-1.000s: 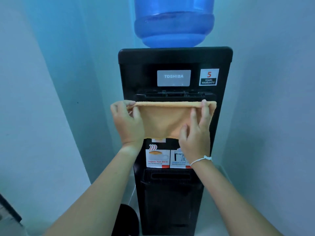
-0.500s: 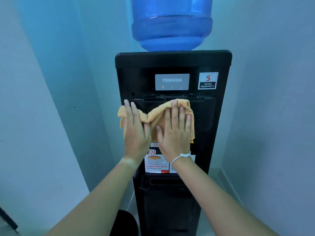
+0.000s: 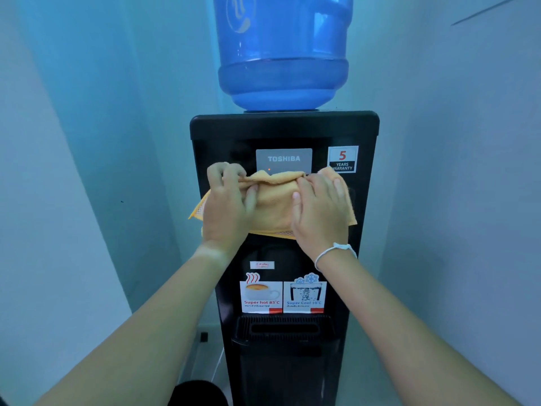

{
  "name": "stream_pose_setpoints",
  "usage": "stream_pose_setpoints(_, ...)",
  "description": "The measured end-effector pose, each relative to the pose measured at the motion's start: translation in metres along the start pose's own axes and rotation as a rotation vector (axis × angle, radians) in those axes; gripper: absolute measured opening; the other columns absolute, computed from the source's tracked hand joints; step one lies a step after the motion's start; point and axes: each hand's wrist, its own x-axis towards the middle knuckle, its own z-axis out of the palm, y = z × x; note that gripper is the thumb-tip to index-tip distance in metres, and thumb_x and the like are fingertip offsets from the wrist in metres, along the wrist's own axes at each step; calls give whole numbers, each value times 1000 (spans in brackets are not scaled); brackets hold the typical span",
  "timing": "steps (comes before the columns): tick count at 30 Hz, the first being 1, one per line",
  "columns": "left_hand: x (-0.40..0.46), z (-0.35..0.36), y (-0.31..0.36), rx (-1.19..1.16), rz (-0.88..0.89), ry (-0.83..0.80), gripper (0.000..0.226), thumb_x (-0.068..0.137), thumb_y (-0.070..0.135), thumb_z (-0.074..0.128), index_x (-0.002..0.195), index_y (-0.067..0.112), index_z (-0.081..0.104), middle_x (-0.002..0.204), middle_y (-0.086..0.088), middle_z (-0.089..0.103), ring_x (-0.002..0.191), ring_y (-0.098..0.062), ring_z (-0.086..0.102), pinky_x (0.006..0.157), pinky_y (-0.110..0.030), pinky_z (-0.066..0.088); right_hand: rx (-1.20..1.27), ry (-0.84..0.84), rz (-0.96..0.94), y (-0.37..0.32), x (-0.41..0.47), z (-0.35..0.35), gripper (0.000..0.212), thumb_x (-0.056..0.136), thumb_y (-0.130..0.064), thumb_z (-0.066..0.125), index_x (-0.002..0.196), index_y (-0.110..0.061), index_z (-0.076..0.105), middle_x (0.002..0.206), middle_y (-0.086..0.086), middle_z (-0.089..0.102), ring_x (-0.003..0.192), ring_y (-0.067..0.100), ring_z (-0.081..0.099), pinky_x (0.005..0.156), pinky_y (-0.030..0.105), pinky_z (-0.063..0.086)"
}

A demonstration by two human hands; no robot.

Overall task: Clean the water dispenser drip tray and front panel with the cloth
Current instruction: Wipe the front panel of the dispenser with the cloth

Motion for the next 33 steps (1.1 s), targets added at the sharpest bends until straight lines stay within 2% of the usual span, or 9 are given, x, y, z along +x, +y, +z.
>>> stream_pose_setpoints(3,6,-8,-16,79,-48,-23,12,90,19,58,90,8,55,96,-3,49,88,-27,53,62,-22,27,36,-118,-89,-17,10,1,50,87,-31,22,107,-9,62,106,6,64,105,27,56,106,38,30)
stream_pose_setpoints(8,12,-9,-12,192,-24,-106,26,94,27,49,95,8,67,101,-3,63,90,-23,56,70,-25,34,40,-167,-113,-12,15,-1,55,87,-35,17,107,-11,62,103,4,66,103,24,57,104,37,33)
stream_pose_setpoints(11,7,1,5,285,112,-187,49,91,37,33,97,4,68,102,-9,68,97,-28,58,87,-33,38,18,-107,-58,15,13,-8,49,89,-36,22,103,-11,62,100,5,65,103,26,56,105,39,34)
stream_pose_setpoints(14,-7,22,15,397,174,-219,60,90,44,31,120,1,60,118,-13,64,113,-32,56,107,-40,28,71,-95,41,39,6,-17,48,92,-38,27,121,-12,55,119,6,59,120,27,48,100,40,40)
stream_pose_setpoints(18,-21,41,27,437,200,-193,65,91,47,35,134,1,48,135,-16,55,125,-32,50,112,-39,19,234,-113,183,56,-2,-19,46,98,-33,32,141,-18,31,147,-1,38,131,21,40,91,35,43)
stream_pose_setpoints(22,-26,53,37,442,303,-178,62,91,44,38,135,1,48,136,-16,54,123,-31,51,112,-38,20,361,-101,317,62,-23,-14,47,99,-25,31,145,-19,25,151,0,34,128,24,45,86,33,44)
stream_pose_setpoints(26,-30,64,45,462,337,-140,60,89,41,40,133,1,50,134,-17,55,122,-32,53,111,-39,21,306,-65,290,70,-38,-5,51,96,-23,28,146,-16,23,151,4,34,131,28,43,89,33,44)
stream_pose_setpoints(30,-30,74,58,464,397,-175,61,86,39,39,133,2,50,135,-16,55,123,-32,52,112,-40,25,200,-94,323,90,-26,0,47,98,-15,32,145,-14,26,157,3,17,144,26,21,115,42,25)
stream_pose_setpoints(33,-26,81,64,487,413,-190,60,86,40,36,132,4,52,131,-15,58,119,-31,55,109,-42,34,103,-69,366,101,0,-3,44,98,-19,36,142,-17,35,158,4,11,145,29,15,116,43,11)
